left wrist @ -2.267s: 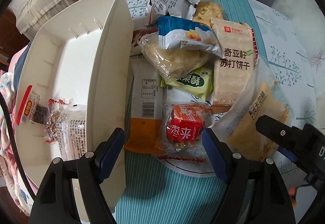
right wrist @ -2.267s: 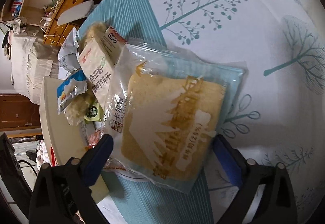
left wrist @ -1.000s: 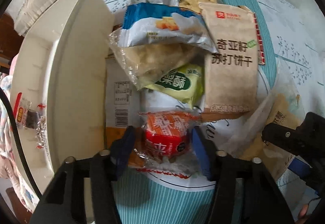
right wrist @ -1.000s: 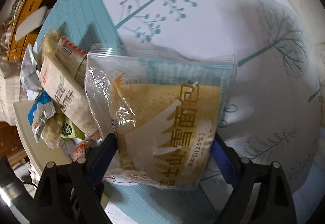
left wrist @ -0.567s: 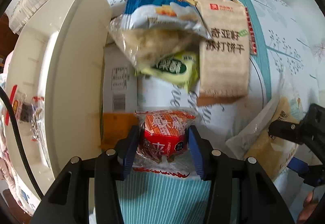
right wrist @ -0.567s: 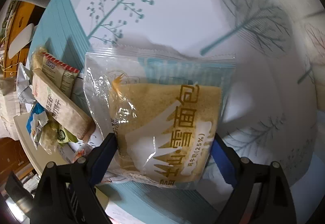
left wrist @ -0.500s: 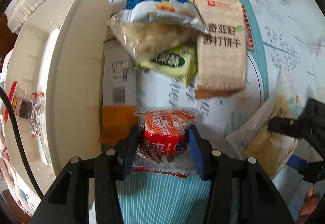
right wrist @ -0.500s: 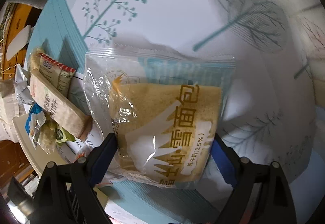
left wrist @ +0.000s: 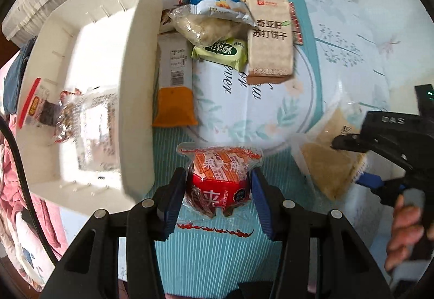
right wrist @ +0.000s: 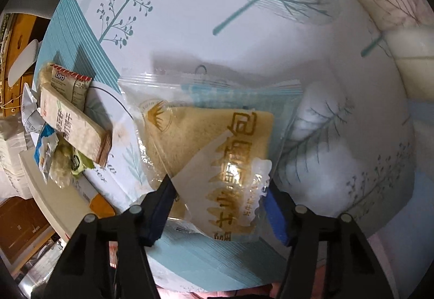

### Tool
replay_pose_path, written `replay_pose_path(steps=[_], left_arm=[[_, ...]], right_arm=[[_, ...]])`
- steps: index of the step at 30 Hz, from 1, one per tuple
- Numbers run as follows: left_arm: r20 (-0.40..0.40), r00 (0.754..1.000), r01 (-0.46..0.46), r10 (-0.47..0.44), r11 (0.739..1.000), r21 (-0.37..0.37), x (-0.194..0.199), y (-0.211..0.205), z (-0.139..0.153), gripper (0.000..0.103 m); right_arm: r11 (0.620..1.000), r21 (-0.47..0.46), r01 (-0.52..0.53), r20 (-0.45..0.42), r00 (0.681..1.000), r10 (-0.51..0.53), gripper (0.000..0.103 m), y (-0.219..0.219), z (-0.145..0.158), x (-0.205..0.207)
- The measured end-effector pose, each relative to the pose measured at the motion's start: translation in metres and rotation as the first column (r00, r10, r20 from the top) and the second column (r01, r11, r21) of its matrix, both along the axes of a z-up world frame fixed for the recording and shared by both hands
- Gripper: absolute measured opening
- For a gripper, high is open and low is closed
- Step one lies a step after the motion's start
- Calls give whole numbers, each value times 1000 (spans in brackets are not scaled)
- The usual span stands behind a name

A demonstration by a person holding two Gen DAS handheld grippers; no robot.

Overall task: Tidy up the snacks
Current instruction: 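Carry the red-wrapped cake toward the tray while the right tool lifts the bread bag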

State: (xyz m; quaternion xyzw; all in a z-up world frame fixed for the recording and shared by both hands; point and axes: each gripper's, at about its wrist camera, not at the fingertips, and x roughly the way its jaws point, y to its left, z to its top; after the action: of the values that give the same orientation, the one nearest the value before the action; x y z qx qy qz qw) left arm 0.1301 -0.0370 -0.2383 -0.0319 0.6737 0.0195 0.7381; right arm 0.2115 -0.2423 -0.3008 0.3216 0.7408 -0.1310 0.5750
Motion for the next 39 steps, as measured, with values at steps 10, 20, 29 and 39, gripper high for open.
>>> replay_pose_path(steps=[10,20,29,39], left_arm=[[28,999,33,-32,999,-42,-19,7,55,47],[67,997,38,-32,996,-84,-37,35,75,47],[183,982,68,-44,990,-127,-45,89,103,47],[293,953,114,-74,986,-122,-39,161,126,47]], right_arm=[[998,48,30,1,1000,-30,56,15,0,-45],[997,74,-17,52,999,13,55,56,27,-67],[999,36,-13,185,983,6,55,83,71,-85],[1000,-19,-15,323,946,21,55,122,119,-98]])
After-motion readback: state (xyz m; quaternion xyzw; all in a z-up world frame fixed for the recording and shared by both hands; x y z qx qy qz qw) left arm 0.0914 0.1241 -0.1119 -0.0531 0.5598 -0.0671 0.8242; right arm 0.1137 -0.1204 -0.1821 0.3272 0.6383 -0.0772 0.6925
